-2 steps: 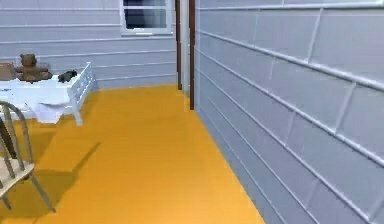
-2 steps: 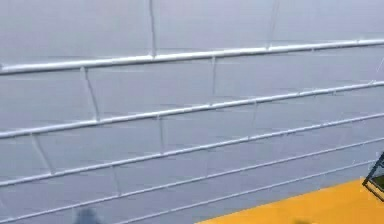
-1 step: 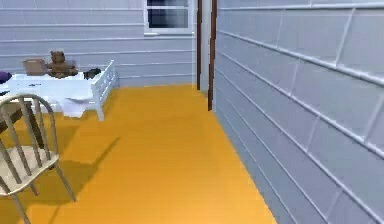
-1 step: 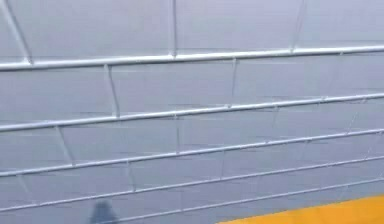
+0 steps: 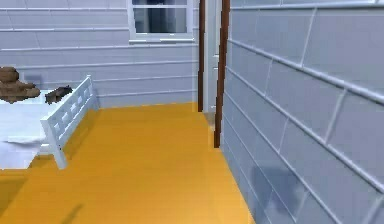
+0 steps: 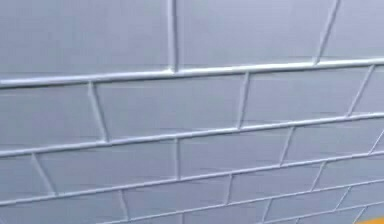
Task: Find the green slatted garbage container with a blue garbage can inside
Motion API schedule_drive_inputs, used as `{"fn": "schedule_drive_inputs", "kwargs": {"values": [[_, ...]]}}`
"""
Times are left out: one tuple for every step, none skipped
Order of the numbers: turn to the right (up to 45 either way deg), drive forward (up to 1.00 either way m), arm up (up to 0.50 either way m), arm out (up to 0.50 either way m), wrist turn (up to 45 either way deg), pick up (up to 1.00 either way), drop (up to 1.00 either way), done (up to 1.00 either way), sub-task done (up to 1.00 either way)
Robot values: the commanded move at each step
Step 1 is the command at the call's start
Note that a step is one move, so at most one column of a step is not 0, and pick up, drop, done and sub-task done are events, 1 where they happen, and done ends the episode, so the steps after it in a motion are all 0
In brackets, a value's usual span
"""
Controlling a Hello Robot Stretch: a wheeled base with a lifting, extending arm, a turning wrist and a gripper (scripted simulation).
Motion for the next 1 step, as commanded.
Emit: {"fn": "schedule_drive_inputs", "kwargs": {"values": [[-3.0, 0.00, 0.00, 0.00, 0.0, 0.00, 0.00, 0.00, 0.00]]}}
